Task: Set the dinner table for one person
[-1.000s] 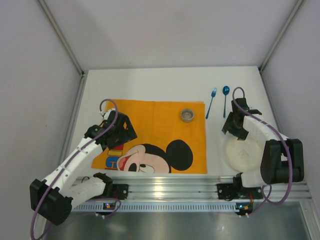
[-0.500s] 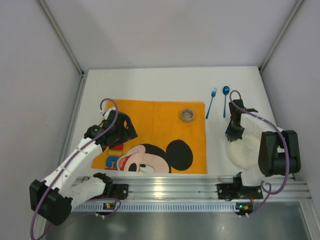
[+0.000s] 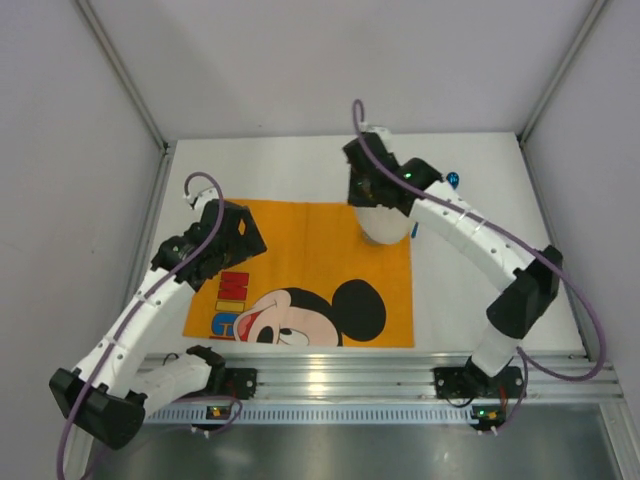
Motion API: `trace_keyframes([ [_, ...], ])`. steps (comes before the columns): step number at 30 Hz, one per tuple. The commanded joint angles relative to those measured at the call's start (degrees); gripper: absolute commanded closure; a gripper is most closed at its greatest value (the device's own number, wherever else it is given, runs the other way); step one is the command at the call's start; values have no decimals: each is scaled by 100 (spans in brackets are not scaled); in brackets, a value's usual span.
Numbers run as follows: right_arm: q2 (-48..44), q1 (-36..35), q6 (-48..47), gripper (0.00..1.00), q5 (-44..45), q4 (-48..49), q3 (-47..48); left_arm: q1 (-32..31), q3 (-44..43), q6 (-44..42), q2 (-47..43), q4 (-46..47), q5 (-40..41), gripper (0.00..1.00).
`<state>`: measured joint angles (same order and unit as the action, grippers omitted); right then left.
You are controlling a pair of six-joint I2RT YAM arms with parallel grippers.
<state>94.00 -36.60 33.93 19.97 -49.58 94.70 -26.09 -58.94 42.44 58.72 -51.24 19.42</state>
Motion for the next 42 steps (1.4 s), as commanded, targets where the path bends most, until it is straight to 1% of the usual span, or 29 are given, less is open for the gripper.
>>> trace_keyframes([
  [1,1020,-1450,202,100,-246,-518,1101,86,-522,-279,-18,-412,614,2],
  [2,1250,-1664,62,100,-422,-422,1347,112,-635,-280,-44,-535,668,2],
  [3,1488,-1832,-17,100,-824,-308,1759,121,-680,-280,-71,-597,729,2],
  [4,1977,-2077,-44,100,-993,-272,1998,130,-707,-219,-158,-684,808,2],
  [5,2217,-2175,-106,100,-1169,-263,2487,139,-733,-192,-202,-781,896,2],
  [7,2840,-2351,-132,100,-1425,-306,2912,148,-733,-61,-386,-931,984,2],
  [8,3009,-2378,-150,100,-1495,-306,3210,148,-707,-25,-466,-975,1020,2],
  [10,3439,-2404,-133,100,-1776,-263,3414,148,-663,80,-676,-1133,1046,2],
  [15,3889,-2422,-141,100,-2356,159,3520,148,-566,186,-985,-1344,1081,2],
  [16,3959,-2413,-124,98,-2348,177,3529,148,-566,195,-1011,-1405,1090,2],
  [17,3977,-2413,-115,90,-2357,194,3512,148,-575,204,-1029,-1432,1108,2],
  [18,3986,-2413,-124,77,-2418,203,3495,148,-584,212,-1038,-1458,1125,2],
  [19,3943,-2405,-132,49,-2471,256,3477,148,-584,221,-1047,-1485,1143,2],
  [20,3899,-2405,-167,37,-2497,282,3407,148,-584,230,-1047,-1502,1152,2],
  [21,3742,-2396,-203,11,-2515,326,3363,148,-584,239,-1073,-1503,1178,2],
  [22,3636,-2370,-238,8,-2506,344,3319,148,-584,239,-1056,-1494,1204,2],
  [26,2924,-2168,-413,3,-2305,423,3073,148,-636,248,-1056,-1485,1275,2],
  [27,2601,-2019,-457,2,-2226,397,3038,148,-645,230,-1012,-1485,1292,1],
  [29,2256,-1782,-554,2,-2042,388,2767,148,-698,230,-977,-1459,1301,2],
  [30,1924,-1441,-572,2,-2023,388,2634,148,-724,221,-942,-1459,1301,2],
  [32,1650,-1018,-598,2,-2023,388,2213,148,-733,213,-924,-1371,1284,2],
  [33,1509,-529,-624,2,-2023,388,2098,148,-716,186,-906,-1319,1249,1],
  [35,1508,-25,-721,2,-2145,370,1921,148,-672,116,-880,-1161,1065,2],
  [36,1612,412,-774,3,-2146,336,1921,148,-602,38,-862,-934,959,1],
  [37,1709,608,-870,4,-2111,283,1991,148,-567,11,-810,-818,880,1],
  [38,1823,958,-914,6,-2059,195,2070,148,-531,-24,-757,-730,705,1],
  [40,2314,1277,-993,10,-2023,46,2428,148,-443,-42,-634,-449,537,2],
  [41,2525,1417,-1003,11,-1858,-59,2614,148,-434,-51,-477,-378,450,2],
  [42,2945,1671,-994,14,-1873,-252,2798,148,-426,-51,-406,-317,327,3],
])
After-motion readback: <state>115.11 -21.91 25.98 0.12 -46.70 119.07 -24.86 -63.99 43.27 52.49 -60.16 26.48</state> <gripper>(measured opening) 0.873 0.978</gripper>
